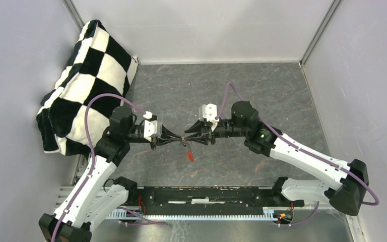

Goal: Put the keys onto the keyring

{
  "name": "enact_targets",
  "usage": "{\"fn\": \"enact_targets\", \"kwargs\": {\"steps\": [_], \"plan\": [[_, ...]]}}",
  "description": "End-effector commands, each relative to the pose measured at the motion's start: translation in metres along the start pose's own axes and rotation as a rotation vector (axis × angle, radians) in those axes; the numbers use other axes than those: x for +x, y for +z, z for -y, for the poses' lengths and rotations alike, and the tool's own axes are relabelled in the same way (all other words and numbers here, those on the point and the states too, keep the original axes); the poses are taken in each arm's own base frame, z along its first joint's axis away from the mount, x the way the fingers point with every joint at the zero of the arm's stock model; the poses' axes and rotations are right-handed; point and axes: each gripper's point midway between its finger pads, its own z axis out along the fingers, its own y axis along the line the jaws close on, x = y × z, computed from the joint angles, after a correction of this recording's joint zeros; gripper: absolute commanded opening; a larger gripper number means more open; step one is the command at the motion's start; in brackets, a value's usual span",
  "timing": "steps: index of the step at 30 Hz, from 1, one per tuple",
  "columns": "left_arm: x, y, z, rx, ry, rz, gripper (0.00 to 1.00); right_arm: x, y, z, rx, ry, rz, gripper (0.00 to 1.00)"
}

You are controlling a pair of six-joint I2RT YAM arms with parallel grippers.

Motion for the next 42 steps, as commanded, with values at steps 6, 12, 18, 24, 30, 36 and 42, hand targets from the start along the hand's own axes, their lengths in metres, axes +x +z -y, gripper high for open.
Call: {"fn": "enact_targets", "kwargs": {"steps": [6, 12, 18, 24, 30, 36, 42], "plan": [[-0.005, -0.008, -0.004, 0.022, 0.274, -0.065, 0.02, -0.005, -0.007, 0.006, -0.100, -0.077, -0.235, 0.45], [0.000, -0.009, -0.010, -0.002, 0.295, -0.094, 0.02, 0.000, 0.002, 0.013, -0.099, -0.052, -0.294, 0.44], [0.006, -0.010, -0.015, -0.023, 0.315, -0.121, 0.02, 0.004, 0.021, 0.011, -0.108, -0.034, -0.349, 0.40], [0.010, -0.011, -0.017, -0.033, 0.335, -0.138, 0.02, 0.003, 0.031, 0.011, -0.086, -0.015, -0.340, 0.37], [0.010, -0.012, -0.015, -0.037, 0.350, -0.137, 0.02, 0.014, 0.034, 0.018, -0.046, 0.003, -0.385, 0.29], [0.008, -0.012, -0.011, -0.030, 0.355, -0.126, 0.02, 0.016, 0.033, 0.027, -0.001, -0.006, -0.408, 0.24], [0.008, -0.012, -0.008, -0.020, 0.356, -0.117, 0.02, 0.006, 0.033, 0.027, 0.017, -0.026, -0.349, 0.00]]}}
